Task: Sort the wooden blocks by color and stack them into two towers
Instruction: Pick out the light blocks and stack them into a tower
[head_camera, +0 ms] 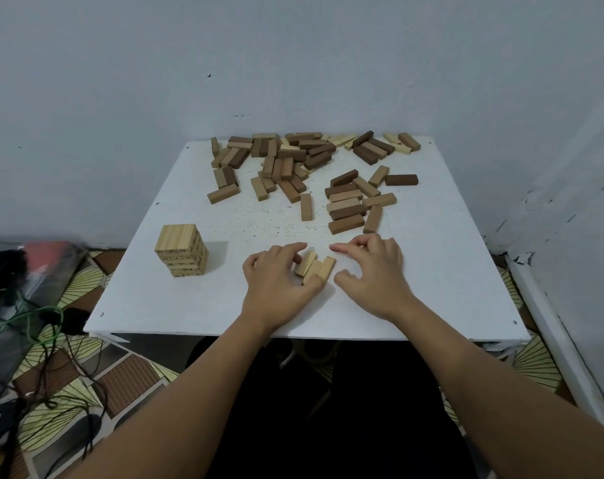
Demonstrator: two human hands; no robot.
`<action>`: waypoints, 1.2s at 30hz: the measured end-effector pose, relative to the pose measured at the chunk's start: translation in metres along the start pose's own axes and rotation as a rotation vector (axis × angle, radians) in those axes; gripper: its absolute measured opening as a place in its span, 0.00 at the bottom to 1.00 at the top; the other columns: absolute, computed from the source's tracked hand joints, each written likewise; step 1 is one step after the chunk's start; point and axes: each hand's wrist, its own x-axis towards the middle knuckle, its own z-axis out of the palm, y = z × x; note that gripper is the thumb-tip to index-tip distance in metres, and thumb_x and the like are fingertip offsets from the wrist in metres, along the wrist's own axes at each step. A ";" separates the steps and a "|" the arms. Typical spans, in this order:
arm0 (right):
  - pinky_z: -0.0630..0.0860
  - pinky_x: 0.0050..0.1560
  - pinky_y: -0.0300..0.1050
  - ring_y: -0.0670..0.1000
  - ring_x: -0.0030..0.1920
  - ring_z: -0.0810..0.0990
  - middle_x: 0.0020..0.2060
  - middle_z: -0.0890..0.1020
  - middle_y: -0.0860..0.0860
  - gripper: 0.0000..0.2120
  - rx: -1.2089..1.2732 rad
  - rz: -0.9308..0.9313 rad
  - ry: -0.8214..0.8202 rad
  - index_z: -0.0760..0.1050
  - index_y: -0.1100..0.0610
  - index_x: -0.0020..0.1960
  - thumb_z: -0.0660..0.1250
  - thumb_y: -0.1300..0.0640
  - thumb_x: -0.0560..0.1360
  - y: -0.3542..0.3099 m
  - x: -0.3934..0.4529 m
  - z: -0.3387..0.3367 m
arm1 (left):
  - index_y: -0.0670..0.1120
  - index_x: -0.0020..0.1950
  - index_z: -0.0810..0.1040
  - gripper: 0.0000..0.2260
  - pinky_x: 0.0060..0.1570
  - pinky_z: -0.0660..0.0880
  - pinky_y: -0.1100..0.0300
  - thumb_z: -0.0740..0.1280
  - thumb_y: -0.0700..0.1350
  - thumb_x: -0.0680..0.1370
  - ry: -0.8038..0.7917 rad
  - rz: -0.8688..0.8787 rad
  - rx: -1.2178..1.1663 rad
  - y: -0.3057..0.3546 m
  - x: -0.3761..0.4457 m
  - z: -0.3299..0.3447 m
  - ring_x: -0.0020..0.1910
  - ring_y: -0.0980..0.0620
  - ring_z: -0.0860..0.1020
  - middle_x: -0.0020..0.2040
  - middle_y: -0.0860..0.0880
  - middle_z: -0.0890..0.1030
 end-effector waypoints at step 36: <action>0.53 0.80 0.43 0.37 0.78 0.58 0.81 0.61 0.42 0.33 1.107 0.255 -0.105 0.56 0.44 0.83 0.51 0.37 0.79 -0.046 0.000 0.029 | 0.57 0.80 0.67 0.31 0.80 0.58 0.56 0.51 0.66 0.78 0.155 -0.351 -0.930 0.045 -0.002 0.023 0.75 0.67 0.65 0.73 0.65 0.69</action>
